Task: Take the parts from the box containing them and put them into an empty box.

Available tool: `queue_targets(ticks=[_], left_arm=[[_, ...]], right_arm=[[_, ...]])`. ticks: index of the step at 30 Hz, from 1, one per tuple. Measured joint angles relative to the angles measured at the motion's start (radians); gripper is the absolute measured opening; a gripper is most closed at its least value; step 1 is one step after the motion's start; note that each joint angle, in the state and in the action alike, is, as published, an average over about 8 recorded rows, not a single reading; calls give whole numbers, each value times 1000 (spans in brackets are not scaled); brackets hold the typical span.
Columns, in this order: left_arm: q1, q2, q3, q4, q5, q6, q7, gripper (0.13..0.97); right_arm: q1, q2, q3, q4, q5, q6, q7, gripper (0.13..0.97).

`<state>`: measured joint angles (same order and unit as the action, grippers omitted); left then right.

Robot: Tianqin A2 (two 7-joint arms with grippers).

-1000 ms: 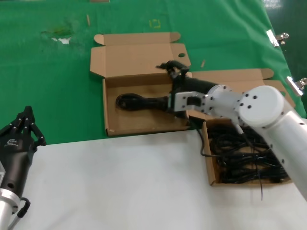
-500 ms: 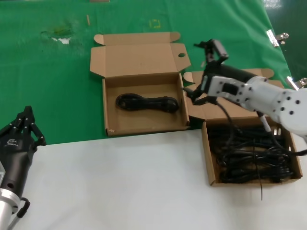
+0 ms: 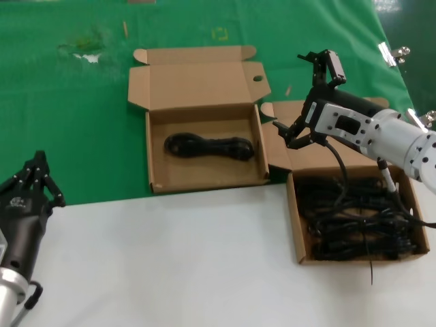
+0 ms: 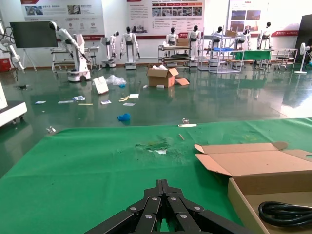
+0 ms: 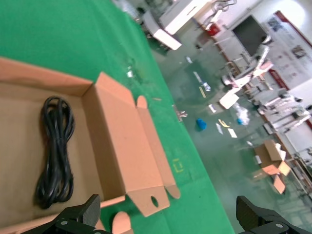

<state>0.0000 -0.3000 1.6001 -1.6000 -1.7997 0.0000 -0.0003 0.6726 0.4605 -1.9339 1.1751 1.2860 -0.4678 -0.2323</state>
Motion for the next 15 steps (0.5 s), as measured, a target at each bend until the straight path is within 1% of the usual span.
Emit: queue_targets(ticks=[9, 15], left_arm=[[0, 0, 0, 0, 0, 0, 0, 140], [0, 0, 0, 0, 0, 0, 0, 140]], right_arm=[[-55, -13, 28, 35, 42, 39, 19, 939], [-108, -26, 53, 68, 82, 75, 37, 959]])
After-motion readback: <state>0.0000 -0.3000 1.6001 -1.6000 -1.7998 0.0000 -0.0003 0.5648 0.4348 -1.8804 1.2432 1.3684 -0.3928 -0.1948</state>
